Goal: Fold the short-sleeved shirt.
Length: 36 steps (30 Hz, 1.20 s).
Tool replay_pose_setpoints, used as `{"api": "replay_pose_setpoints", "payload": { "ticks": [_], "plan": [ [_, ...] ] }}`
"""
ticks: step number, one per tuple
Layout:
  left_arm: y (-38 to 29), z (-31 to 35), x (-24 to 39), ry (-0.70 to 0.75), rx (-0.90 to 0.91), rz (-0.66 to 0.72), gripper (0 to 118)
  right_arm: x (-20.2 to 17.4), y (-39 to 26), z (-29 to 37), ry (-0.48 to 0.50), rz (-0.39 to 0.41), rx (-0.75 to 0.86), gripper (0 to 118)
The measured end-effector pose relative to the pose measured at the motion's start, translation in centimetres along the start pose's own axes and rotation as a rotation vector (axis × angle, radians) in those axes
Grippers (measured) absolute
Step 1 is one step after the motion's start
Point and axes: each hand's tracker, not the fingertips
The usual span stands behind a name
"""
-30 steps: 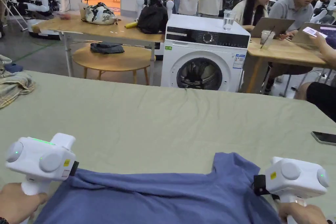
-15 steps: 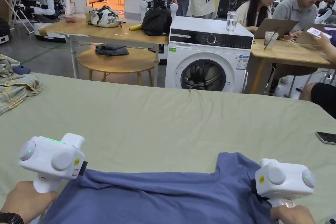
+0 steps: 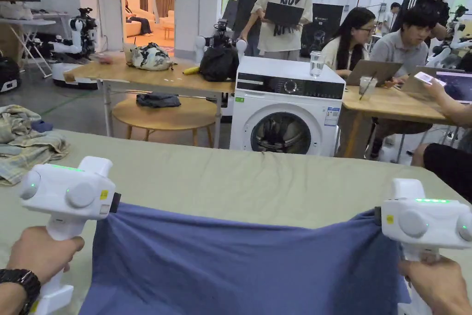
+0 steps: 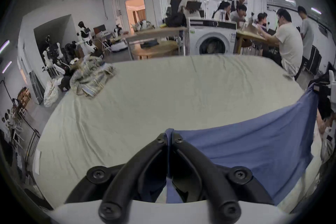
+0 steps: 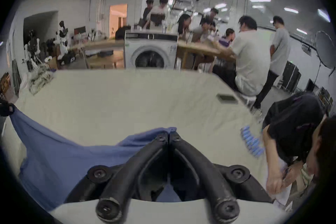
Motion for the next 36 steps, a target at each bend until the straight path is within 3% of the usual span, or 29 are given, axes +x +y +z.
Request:
{"api": "replay_pose_setpoints", "payload": {
  "ticks": [7, 16, 30, 36],
  "plan": [
    [6.1, 9.1, -1.9, 0.039, 0.158, 0.031, 0, 0.9, 6.4, 7.2, 0.004, -0.027, 0.196, 0],
    [13.0, 15.6, -3.7, 0.078, 0.265, 0.048, 0, 0.5, 13.6, 11.8, -0.014, -0.060, 0.299, 0],
    [24.1, 17.4, -6.0, 0.102, 0.399, 0.114, 0, -1.4, 26.8, 15.7, -0.067, -0.018, 0.489, 0],
    [25.9, 17.3, -5.8, 0.117, 0.425, 0.100, 0, -1.2, 28.8, 15.8, -0.073, -0.015, 0.520, 0]
  ]
}}
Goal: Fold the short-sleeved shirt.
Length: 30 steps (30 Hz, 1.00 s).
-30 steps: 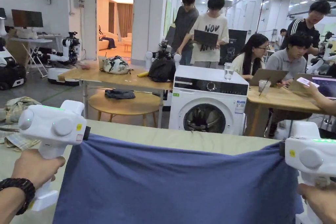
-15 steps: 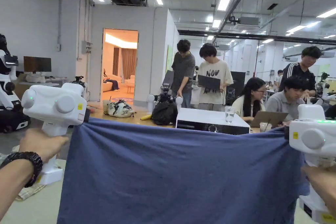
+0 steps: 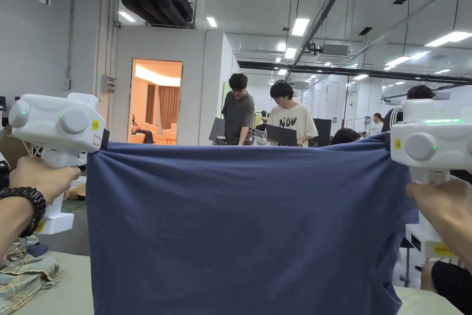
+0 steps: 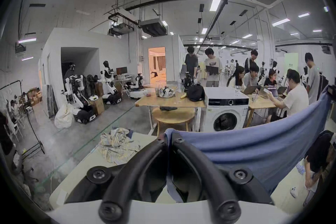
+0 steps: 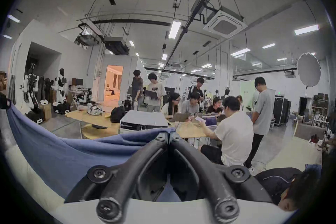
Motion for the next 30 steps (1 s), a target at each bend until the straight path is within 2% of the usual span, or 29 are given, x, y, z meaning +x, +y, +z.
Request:
{"api": "replay_pose_setpoints", "payload": {
  "ticks": [7, 14, 20, 30],
  "plan": [
    [-4.3, -0.6, 0.6, -0.010, -0.039, -0.018, 0, 0.1, -4.8, 1.0, -0.001, 0.050, -0.025, 0],
    [-11.3, 0.7, 0.5, -0.039, -0.111, -0.013, 0, 0.7, -11.5, 4.1, 0.002, 0.056, -0.095, 0],
    [-15.2, 4.6, -0.5, -0.059, -0.116, -0.006, 0, 1.5, -14.3, 8.7, 0.001, 0.077, -0.131, 0],
    [-19.6, 13.1, -2.0, -0.089, -0.082, -0.006, 0, 3.4, -18.3, 15.6, 0.002, 0.065, -0.173, 0]
  ]
}}
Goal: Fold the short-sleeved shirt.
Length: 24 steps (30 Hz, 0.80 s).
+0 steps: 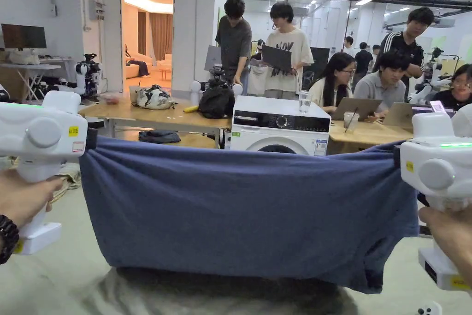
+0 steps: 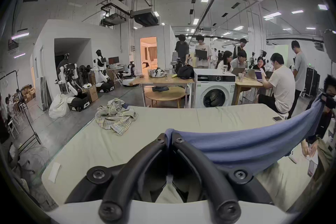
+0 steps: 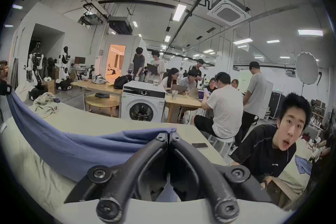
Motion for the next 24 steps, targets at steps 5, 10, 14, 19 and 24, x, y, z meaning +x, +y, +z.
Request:
{"api": "replay_pose_setpoints", "payload": {
  "ticks": [5, 10, 14, 19, 24],
  "plan": [
    [-4.7, 1.3, 0.1, -0.001, -0.057, -0.019, 0, -0.4, -3.7, 3.4, 0.011, 0.036, -0.056, 0],
    [-10.4, 1.6, -0.6, -0.035, -0.161, 0.045, 0, -0.9, -8.2, 5.9, 0.035, 0.052, -0.142, 0],
    [-14.4, 1.8, -0.8, -0.041, -0.239, 0.037, 0, -1.0, -12.2, 5.0, 0.066, 0.041, -0.227, 0],
    [-19.1, 2.7, -1.2, -0.064, -0.347, 0.053, 0, -0.5, -16.0, 7.6, 0.098, 0.060, -0.322, 0],
    [-24.4, 2.1, -1.4, -0.082, -0.507, 0.026, 0, -0.4, -20.4, 7.9, 0.129, 0.091, -0.483, 0]
  ]
}}
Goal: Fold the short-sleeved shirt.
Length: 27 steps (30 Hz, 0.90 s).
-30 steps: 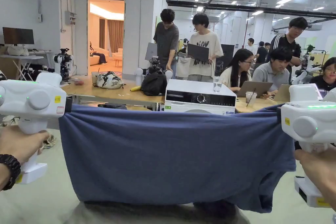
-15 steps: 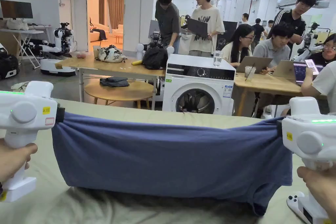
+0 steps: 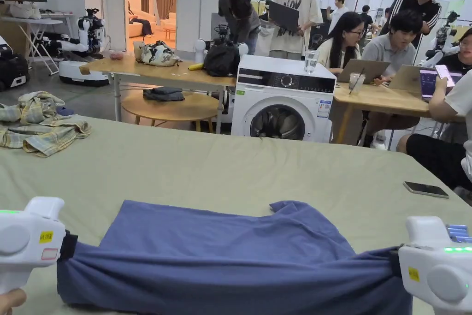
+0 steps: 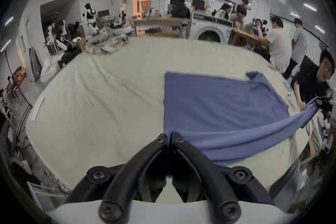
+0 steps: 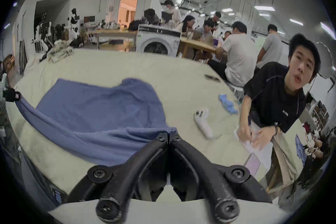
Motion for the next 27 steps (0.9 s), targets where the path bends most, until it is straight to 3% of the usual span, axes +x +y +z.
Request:
{"api": "replay_pose_setpoints", "payload": {
  "ticks": [9, 19, 20, 22, 24, 27],
  "plan": [
    [-6.1, -5.2, -0.1, 0.010, -0.265, -0.029, 0, -1.1, -6.5, -4.3, 0.054, 0.049, -0.273, 0],
    [-5.7, -5.1, 0.8, 0.050, -0.249, -0.047, 0, -2.2, -9.8, -7.1, 0.059, 0.021, -0.358, 1],
    [-5.6, -4.7, 0.6, 0.049, -0.231, -0.007, 3, -2.1, -9.5, -6.9, 0.053, 0.014, -0.352, 5],
    [-5.0, -4.0, 0.7, 0.043, -0.167, 0.019, 23, -1.8, -8.7, -5.8, 0.035, -0.040, -0.281, 30],
    [-4.2, -2.9, 1.2, 0.028, -0.092, 0.040, 28, -1.6, -7.4, -4.9, 0.020, -0.080, -0.194, 55],
    [-3.5, -1.5, 2.8, -0.013, 0.075, 0.032, 28, -2.4, -5.5, -3.2, 0.021, -0.129, -0.073, 55]
  ]
}}
